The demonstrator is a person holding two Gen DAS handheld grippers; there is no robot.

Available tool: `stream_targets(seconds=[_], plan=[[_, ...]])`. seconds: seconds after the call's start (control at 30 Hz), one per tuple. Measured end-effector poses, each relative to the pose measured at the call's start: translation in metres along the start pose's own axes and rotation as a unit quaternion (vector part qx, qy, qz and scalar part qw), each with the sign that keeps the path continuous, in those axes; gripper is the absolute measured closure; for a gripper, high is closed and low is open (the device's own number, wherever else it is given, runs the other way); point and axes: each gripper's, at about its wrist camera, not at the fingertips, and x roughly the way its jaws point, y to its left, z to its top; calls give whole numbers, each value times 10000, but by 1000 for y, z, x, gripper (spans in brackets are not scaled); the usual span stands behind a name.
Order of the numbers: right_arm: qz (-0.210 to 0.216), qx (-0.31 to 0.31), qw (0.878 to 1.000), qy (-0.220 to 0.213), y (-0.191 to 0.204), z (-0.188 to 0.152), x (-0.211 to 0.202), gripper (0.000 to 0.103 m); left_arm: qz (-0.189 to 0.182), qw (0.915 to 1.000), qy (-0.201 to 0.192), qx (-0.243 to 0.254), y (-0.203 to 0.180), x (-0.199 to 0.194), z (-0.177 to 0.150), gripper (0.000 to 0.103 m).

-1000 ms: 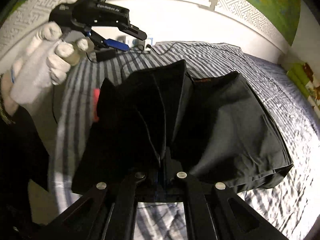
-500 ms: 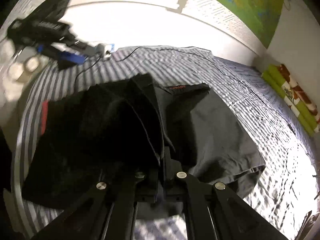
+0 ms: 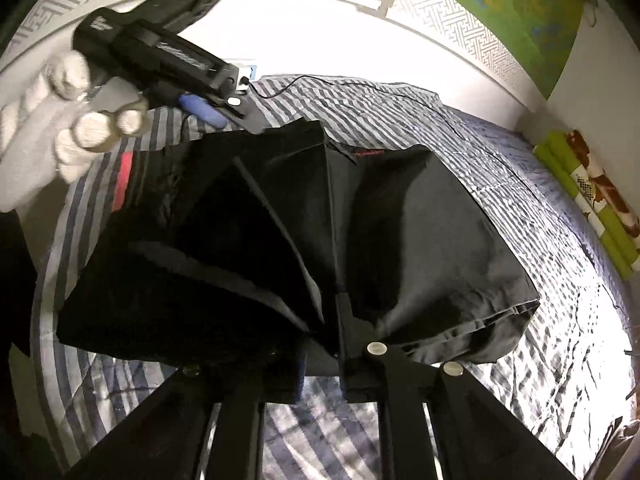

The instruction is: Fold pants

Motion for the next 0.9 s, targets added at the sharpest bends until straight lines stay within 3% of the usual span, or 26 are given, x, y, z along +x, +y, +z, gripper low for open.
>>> stream_targets(seconds=[0.1, 0.13, 0.17, 0.23, 0.33, 0.4, 0.43, 0.47, 0.53, 0.63, 0.7, 0.8, 0.9], plan=[[-18, -83, 10000, -31, 9, -5, 4, 86, -50, 9991, 77, 412, -13, 12, 9, 19], [-66, -124, 9999, -26, 11, -6, 5, 86, -44, 9988, 145, 471, -14, 16, 11, 26], [-100, -140, 9999, -19, 12, -7, 6, 86, -132, 9982, 325, 496, -15, 24, 12, 49], [-126, -101, 9999, 28, 11, -8, 7, 86, 95, 9980, 424, 466, -14, 28, 10, 68], [-98, -120, 9998, 100, 8, -11, 4, 82, 111, 9977, 420, 528, -10, 21, 5, 74], [44, -117, 9998, 141, 3, -14, -4, 78, 240, 9977, 349, 521, -5, 13, 2, 73], [171, 7, 9998, 137, -4, -17, -11, 72, 360, 9975, 265, 552, -5, 9, 1, 68], [265, 161, 9994, 136, -11, -20, -16, 64, 557, 9967, 184, 569, -4, 6, 2, 53], [524, 665, 9964, 95, -36, -28, -30, 55, 801, 9950, 8, 591, 0, -1, 5, 41], [633, 1525, 9862, -155, -83, -34, -46, 55, 658, 9965, -326, 409, 0, -22, 10, 41], [617, 2202, 9731, -279, -115, -29, -44, 55, 270, 9977, -467, 405, -9, -28, 13, 41], [646, 2647, 9616, -335, -144, -4, -20, 55, -22, 9983, -272, 517, -22, -13, 16, 42], [698, 2882, 9548, -230, -162, 20, 18, 55, -68, 9985, -58, 532, -32, 8, 17, 46]])
